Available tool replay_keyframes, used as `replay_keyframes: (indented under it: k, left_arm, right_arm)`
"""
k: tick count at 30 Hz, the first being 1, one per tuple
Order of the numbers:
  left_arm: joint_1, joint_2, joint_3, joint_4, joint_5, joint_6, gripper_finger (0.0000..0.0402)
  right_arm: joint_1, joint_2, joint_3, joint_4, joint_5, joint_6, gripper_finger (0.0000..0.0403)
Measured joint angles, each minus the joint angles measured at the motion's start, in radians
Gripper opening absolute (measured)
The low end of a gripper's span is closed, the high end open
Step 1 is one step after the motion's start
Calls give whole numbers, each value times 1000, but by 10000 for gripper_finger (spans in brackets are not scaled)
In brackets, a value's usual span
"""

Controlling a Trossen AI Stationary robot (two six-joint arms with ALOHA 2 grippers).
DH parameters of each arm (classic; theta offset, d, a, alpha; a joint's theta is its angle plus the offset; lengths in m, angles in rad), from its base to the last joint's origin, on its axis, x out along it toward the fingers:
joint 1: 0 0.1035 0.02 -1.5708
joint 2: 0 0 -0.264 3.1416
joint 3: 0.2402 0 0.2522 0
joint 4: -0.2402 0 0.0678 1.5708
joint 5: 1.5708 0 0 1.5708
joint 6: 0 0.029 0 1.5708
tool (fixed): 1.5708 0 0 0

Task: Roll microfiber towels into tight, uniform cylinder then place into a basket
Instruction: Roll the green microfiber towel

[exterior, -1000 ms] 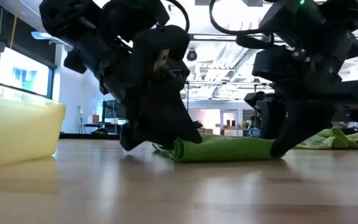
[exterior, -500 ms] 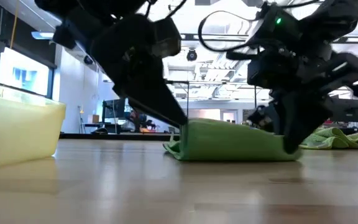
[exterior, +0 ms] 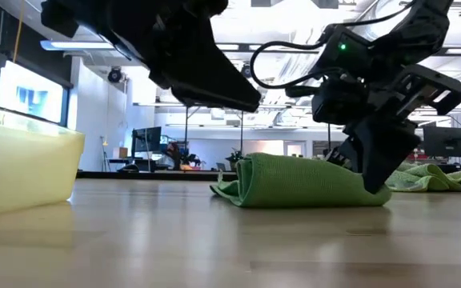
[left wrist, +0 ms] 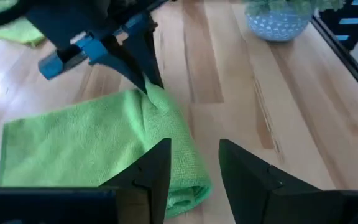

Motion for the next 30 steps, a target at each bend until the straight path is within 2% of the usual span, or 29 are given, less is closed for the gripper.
replay_keyframes:
  k: [7,13,16,20,26,30]
  left_arm:
    - [20,75,14,27,5,-39,166]
    - [24,146,48,9,-53,93,185]
    - [24,163,53,-6,-50,98,185]
    - [24,168,53,-55,-49,60,176]
    - [25,185,53,-72,-28,-63,140]
    - [27,213,54,-60,3,-116,116]
  right_arm:
    - [-2,0,0,19,16,8,8]
    - [-3,0,1,40,24,52,8]
    - [-9,0,1,42,24,58,8]
    - [-14,0,1,51,24,57,8]
    - [-15,-1,1,77,26,51,8]
    - [-15,-1,1,103,26,25,30]
